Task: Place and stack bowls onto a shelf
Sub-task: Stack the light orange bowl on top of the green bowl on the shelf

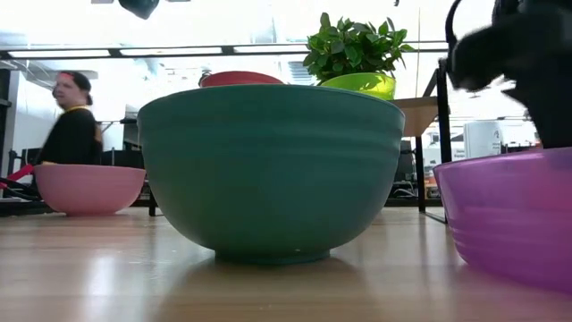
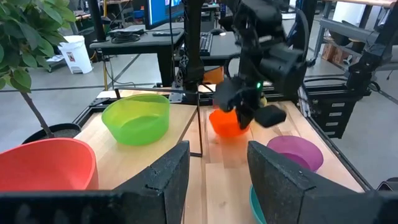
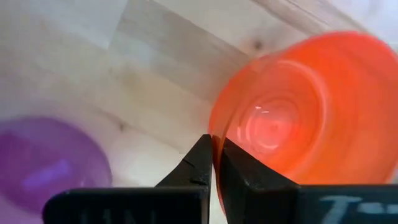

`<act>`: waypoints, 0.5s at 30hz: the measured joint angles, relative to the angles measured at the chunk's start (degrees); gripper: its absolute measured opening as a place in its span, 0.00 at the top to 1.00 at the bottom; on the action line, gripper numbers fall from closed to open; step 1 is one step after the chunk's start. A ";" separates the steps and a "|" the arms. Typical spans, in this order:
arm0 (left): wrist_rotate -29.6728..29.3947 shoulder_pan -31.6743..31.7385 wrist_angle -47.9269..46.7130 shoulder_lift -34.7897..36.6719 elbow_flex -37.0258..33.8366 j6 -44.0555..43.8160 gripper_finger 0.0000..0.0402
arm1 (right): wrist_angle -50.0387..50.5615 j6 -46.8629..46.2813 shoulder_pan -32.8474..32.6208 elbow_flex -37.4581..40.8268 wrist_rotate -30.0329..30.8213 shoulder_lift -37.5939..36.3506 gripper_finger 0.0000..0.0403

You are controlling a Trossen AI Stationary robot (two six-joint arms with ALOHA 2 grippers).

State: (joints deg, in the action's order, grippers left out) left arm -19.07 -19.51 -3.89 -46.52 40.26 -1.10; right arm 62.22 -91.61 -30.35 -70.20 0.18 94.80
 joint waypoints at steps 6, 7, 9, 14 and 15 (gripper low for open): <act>0.02 0.00 0.07 0.00 0.01 0.20 0.64 | 11.16 5.32 -0.13 -10.36 -2.66 -1.90 0.98; 0.03 0.00 0.11 0.00 0.01 0.26 0.64 | 11.53 7.06 -0.13 -12.03 -3.15 -2.43 0.98; 0.04 0.00 0.19 0.00 0.01 0.35 0.64 | 10.93 10.81 -0.13 -15.43 -3.76 -3.33 0.98; 0.08 0.00 0.68 0.00 0.06 0.37 0.64 | 5.69 24.56 -0.76 -24.25 -4.72 -3.82 0.98; 0.09 0.00 0.68 0.00 0.06 0.37 0.64 | 4.22 26.48 -0.78 -25.66 -4.76 -3.82 0.98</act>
State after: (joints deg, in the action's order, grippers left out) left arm -18.98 -19.51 -3.20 -46.52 40.32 -0.73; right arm 66.44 -65.13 -31.13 -95.86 -4.58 90.98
